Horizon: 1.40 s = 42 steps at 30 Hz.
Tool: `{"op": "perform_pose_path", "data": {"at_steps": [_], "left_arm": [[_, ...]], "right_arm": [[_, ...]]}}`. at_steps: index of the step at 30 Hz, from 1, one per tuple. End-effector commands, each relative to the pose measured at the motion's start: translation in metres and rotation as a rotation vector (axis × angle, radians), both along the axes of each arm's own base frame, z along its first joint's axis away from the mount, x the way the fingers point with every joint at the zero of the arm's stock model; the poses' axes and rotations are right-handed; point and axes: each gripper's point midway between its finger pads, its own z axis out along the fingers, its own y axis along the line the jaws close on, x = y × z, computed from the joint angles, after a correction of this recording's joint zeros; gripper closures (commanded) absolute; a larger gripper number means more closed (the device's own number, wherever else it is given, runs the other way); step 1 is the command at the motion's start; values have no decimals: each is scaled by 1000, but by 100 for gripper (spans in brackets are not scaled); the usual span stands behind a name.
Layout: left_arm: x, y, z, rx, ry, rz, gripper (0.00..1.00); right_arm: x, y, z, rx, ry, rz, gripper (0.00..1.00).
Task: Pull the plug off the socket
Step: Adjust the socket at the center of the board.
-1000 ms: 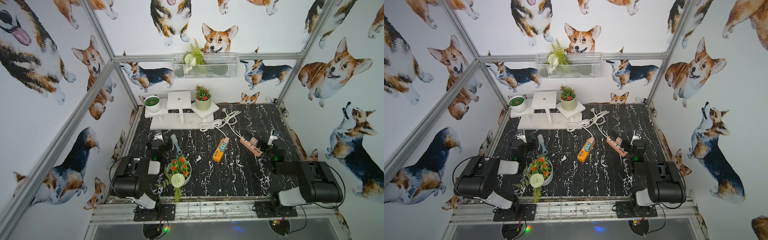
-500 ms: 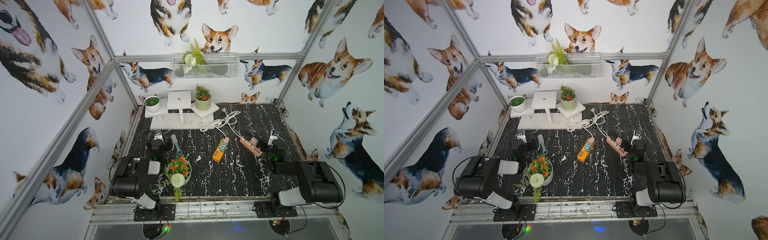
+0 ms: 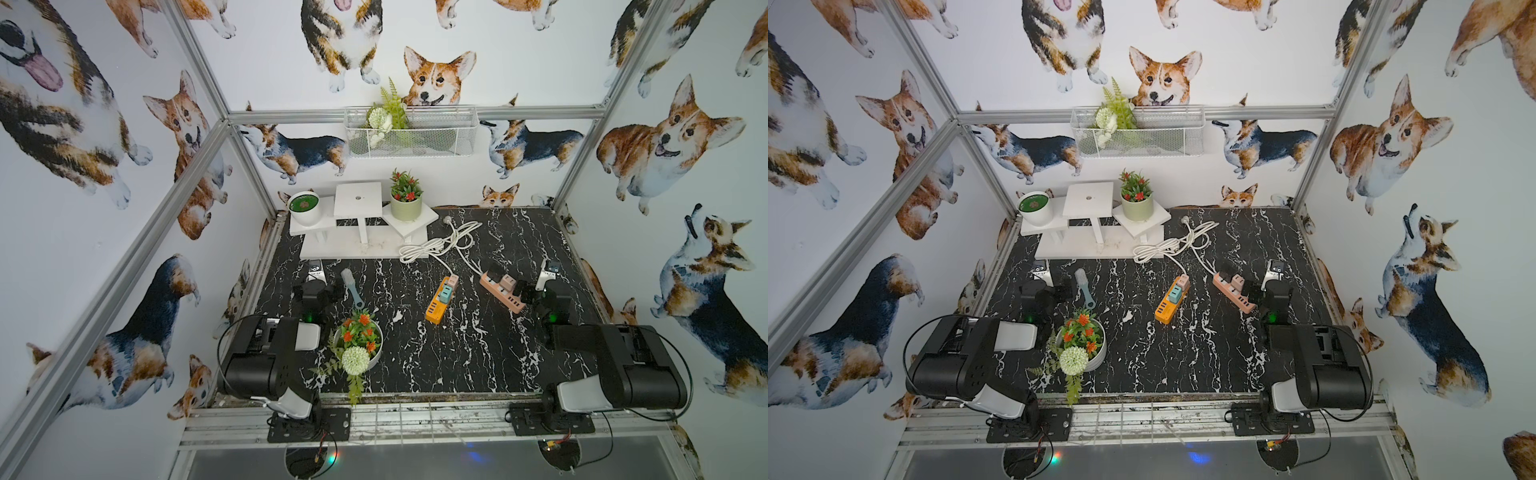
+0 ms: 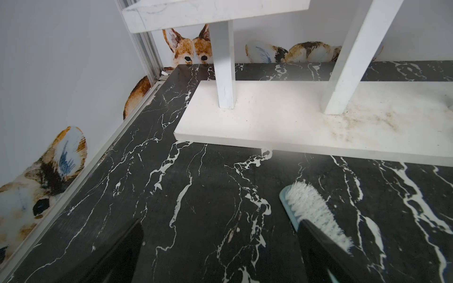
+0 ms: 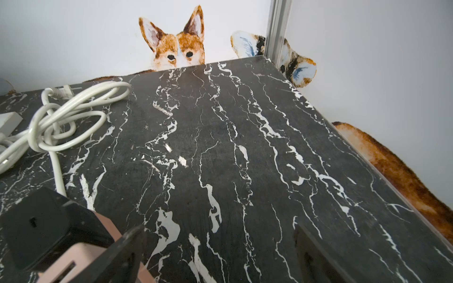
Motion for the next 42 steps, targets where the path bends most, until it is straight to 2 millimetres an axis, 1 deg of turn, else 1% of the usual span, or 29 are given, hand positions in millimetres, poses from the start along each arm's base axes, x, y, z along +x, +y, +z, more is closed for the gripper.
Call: {"op": "perform_pose_path", "data": {"at_steps": [1, 5, 9, 10, 14, 16, 18, 20, 23, 25, 27, 28, 29, 30, 32, 34, 35, 36, 37, 38, 39, 40, 41, 42], "left_arm": [[-3, -3, 15, 23, -34, -1, 0], [-10, 3, 32, 43, -64, 54, 0], [-10, 2, 53, 61, -68, 66, 0], [-9, -1, 61, 80, -85, 53, 0], [-1, -2, 96, 120, -135, 51, 0], [4, -3, 115, 130, -165, 52, 0], [8, -4, 135, 127, -202, 55, 0], [13, -7, 156, 135, -228, 56, 0], [20, -14, 189, 135, -279, 50, 0], [23, -17, 212, 131, -316, 53, 0], [26, -24, 235, 132, -345, 45, 0], [28, -29, 248, 135, -361, 36, 0], [29, -33, 267, 131, -390, 37, 0], [29, -36, 277, 125, -399, 44, 0], [29, -46, 300, 121, -403, 33, 0], [24, -47, 323, 94, -377, 87, 0], [23, -50, 328, 43, -309, 66, 0], [14, -54, 330, -32, -219, 33, 0], [1, -51, 329, -143, -165, 59, 0], [1, -51, 328, -246, -191, 19, 0], [3, -48, 325, -405, -241, -35, 0], [6, -43, 326, -540, -283, -67, 0], [8, -37, 325, -647, -292, -72, 0], [10, -37, 322, -674, -249, -55, 0]], "right_arm": [[-6, -6, 13, -1, -31, -42, 0], [-17, -13, 27, -4, -80, -85, 0], [-24, -20, 44, -7, -94, -136, 0], [-27, -22, 57, -6, -125, -151, 0], [-29, -28, 85, -62, -169, -176, 0], [-31, -33, 105, -86, -212, -205, 0], [-30, -33, 123, -92, -247, -205, 0], [-27, -31, 144, -99, -277, -188, 0], [-24, -31, 182, -87, -332, -192, 0], [-23, -32, 210, -71, -371, -204, 0], [-23, -32, 242, -51, -420, -206, 0], [-22, -31, 255, -39, -438, -207, 0], [-22, -31, 270, -21, -452, -207, 0], [-23, -31, 281, -5, -463, -208, 0], [-25, -31, 315, 111, -504, -223, 0], [-28, -22, 340, 302, -483, -194, 0], [-31, -14, 345, 412, -419, -173, 0], [-34, -8, 343, 506, -339, -158, 0], [-39, -6, 338, 602, -273, -171, 0], [-46, -8, 322, 756, -219, -237, 0], [-41, -3, 311, 898, -208, -200, 0], [-35, 1, 307, 1022, -222, -120, 0], [-31, 3, 298, 1148, -228, -89, 0], [-31, 3, 291, 1195, -213, -98, 0]]}}
